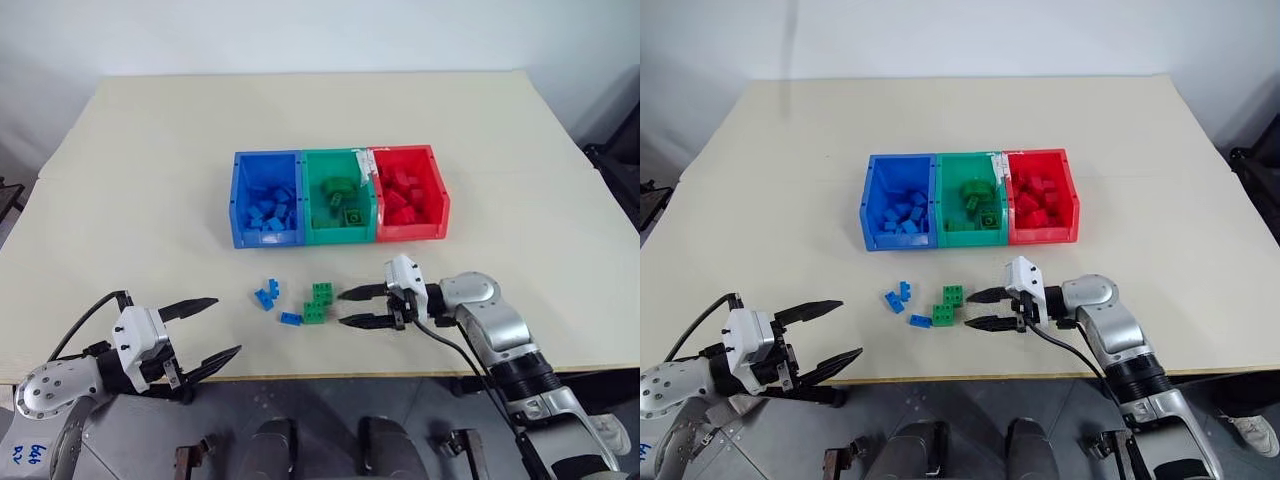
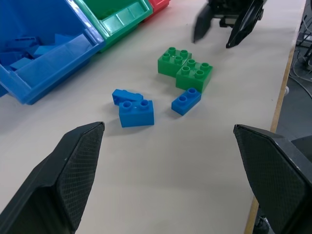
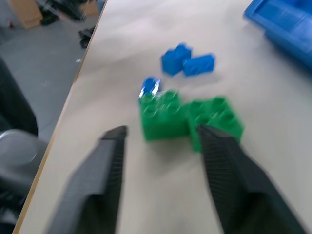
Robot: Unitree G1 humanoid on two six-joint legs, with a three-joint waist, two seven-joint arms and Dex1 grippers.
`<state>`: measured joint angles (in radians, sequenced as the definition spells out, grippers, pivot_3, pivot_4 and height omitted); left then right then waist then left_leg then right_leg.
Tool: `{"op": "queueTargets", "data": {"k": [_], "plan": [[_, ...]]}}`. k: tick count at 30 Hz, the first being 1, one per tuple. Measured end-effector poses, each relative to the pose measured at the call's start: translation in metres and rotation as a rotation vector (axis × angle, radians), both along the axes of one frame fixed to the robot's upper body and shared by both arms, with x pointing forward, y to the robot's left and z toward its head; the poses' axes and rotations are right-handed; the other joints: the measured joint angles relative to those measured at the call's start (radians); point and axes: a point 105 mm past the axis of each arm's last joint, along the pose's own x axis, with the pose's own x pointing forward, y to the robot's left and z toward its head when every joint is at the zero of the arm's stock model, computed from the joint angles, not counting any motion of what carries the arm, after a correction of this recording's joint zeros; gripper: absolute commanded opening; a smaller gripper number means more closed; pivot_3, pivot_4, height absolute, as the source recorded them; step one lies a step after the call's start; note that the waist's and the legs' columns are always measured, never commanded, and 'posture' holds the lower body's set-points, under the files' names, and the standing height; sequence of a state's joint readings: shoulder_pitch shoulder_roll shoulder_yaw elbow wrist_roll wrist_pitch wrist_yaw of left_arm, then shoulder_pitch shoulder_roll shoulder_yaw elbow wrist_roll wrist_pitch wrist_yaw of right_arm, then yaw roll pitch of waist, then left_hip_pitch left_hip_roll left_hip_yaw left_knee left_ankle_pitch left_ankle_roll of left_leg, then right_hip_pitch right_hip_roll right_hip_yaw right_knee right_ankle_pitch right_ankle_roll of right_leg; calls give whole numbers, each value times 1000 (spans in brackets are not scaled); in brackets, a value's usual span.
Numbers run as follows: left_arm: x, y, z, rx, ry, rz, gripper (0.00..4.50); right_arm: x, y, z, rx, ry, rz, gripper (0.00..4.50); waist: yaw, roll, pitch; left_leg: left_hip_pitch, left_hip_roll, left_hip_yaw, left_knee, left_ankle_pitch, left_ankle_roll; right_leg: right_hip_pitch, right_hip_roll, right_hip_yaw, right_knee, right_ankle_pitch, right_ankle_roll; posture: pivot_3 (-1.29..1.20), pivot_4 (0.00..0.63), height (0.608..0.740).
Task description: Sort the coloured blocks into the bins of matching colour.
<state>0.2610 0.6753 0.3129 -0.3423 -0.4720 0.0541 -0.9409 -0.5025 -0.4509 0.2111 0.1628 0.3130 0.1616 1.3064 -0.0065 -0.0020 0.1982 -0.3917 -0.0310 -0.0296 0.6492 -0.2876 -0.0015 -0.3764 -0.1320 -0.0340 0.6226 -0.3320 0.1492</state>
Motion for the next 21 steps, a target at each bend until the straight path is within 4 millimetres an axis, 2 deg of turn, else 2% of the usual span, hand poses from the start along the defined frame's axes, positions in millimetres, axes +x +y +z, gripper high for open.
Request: {"op": "queueTargets", "data": {"k": [1,4,7,12,20,21], "plan": [[0,0,0,0,0,0,4500,2,2,4,4,-5,-2,3489,0,0,0,0,0,0,0,0,0,0,0,0,0,0,0,0,150,740],[1,-1,1,-2,-4,-5,4500,15,4,12,-11,-44,-28,3489,1,0,0,0,0,0,0,0,0,0,0,0,0,0,0,0,150,740],[1,-3,1,-3,-4,-11,4500,27,1,10,-56,-76,-56,3489,2,0,0,0,0,0,0,0,0,0,0,0,0,0,0,0,150,740],[2,-5,1,-5,-5,-18,4500,31,2,-7,-117,-51,-29,3489,0,0,0,0,0,1,0,0,1,0,0,0,0,0,0,0,150,740],[1,-10,5,-28,-18,-31,4500,31,22,-15,-124,-68,11,3489,-13,0,0,0,0,0,0,-1,0,0,1,0,4,0,0,0,150,740],[0,-11,6,-29,-21,-34,4500,31,23,-16,-125,-69,10,3314,-13,0,0,0,0,0,0,-1,0,0,0,0,3,0,0,0,150,740]]}}
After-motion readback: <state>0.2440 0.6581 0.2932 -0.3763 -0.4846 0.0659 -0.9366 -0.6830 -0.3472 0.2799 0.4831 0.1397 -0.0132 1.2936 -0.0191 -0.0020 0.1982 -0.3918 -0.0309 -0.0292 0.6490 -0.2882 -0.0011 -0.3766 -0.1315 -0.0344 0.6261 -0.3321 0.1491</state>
